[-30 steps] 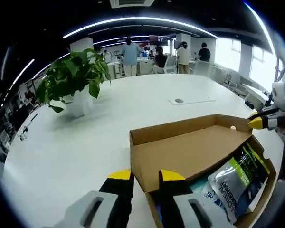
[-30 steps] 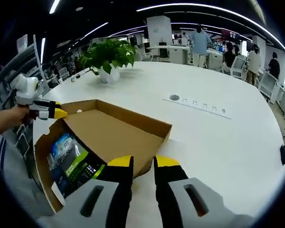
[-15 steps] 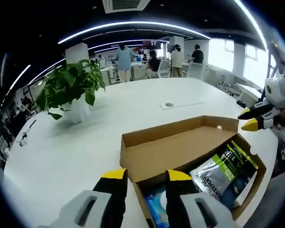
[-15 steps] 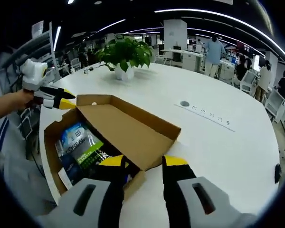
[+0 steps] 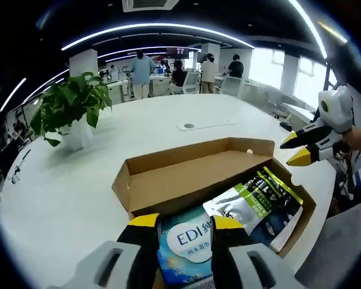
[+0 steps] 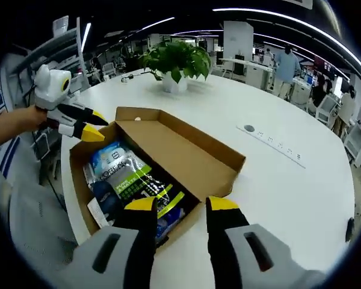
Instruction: Operate the shoe box by opening the lid, removing the specified soft item, and placing it in the target area until the item is outside and the box remains undamaged.
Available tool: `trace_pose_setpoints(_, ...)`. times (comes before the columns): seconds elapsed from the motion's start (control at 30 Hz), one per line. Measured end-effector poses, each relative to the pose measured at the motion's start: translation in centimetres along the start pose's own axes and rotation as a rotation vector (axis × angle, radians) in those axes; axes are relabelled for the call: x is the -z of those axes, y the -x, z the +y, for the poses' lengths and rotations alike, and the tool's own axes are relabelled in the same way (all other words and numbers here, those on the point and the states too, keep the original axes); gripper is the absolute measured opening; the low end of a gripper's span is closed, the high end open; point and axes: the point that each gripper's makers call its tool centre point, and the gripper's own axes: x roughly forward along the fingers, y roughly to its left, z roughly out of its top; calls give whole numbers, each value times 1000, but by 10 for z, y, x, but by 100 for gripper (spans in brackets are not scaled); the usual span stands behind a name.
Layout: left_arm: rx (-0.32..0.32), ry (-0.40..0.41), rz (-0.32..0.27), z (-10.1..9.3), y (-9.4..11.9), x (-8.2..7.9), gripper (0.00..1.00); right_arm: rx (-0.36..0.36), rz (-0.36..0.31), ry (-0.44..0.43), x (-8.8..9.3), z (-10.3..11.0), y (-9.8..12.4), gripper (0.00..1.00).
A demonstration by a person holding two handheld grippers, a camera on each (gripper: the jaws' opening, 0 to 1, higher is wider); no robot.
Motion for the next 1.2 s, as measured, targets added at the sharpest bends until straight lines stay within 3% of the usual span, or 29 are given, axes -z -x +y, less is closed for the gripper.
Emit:
trace_pose_setpoints(0.13,35,1,31,-16,2,13,33,-27,23,0,5,7,-4,31)
trace_pose_setpoints(0.7,149,86,136,-39,-10,52,32,-54,85,21,13,23,-25,32)
trace_pose_setpoints(1.2,230,233,181,-54,-19,64,27,-54,139,20,17,26,-40,34)
